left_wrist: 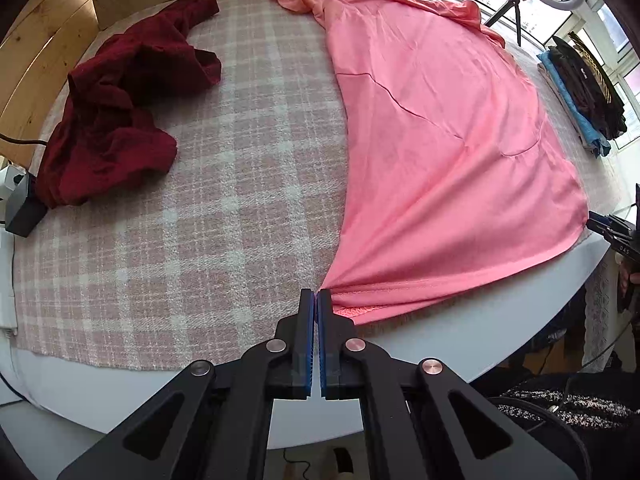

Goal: Fold clothes

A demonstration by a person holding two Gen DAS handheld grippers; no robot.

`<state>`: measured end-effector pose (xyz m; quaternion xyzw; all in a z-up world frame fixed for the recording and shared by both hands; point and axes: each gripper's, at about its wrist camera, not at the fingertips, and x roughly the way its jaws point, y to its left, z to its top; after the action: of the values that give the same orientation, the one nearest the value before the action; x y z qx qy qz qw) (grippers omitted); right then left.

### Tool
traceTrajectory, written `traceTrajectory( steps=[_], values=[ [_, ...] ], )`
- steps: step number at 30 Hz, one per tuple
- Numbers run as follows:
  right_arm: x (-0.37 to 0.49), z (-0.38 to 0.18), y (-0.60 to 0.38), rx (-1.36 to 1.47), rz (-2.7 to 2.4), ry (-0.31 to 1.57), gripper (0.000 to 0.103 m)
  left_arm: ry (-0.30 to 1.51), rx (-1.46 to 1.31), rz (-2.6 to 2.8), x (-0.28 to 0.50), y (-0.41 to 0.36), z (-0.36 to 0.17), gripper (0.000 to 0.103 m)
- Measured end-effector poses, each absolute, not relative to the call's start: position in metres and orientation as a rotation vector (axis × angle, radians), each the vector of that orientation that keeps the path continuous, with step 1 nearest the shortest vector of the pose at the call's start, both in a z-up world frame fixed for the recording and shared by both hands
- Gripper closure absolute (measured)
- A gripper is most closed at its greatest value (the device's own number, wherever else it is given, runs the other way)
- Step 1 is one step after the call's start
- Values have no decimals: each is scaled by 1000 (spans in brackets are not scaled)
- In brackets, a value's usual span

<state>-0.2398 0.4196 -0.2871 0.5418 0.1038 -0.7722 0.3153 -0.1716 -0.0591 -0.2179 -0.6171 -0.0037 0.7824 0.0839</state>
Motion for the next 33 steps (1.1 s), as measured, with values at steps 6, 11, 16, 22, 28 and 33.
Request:
traceTrajectory(
  steps=[6, 11, 16, 22, 28, 33],
  values=[
    [-246, -274, 409, 1400, -1968, 196, 101, 0, -1803, 2371, -185, -62, -203, 102],
    [-284, -235, 403, 1363, -2001, 60, 101, 11, -1775, 2399, -199, -66, -192, 102],
    [-364, -235, 367, 1479, -2044, -8, 97, 53, -1860, 2380, -238, -65, -219, 102],
    [-379, -232, 353, 1477, -2040, 26, 97, 79, -1875, 2347, -244, -59, -227, 102],
    [-386, -252, 317, 1482, -1986, 205, 84, 79, -1882, 2334, -244, -61, -228, 102],
    [-403, -273, 288, 1546, -1927, 238, 82, 71, -1887, 2324, -240, -64, -229, 102]
  ],
)
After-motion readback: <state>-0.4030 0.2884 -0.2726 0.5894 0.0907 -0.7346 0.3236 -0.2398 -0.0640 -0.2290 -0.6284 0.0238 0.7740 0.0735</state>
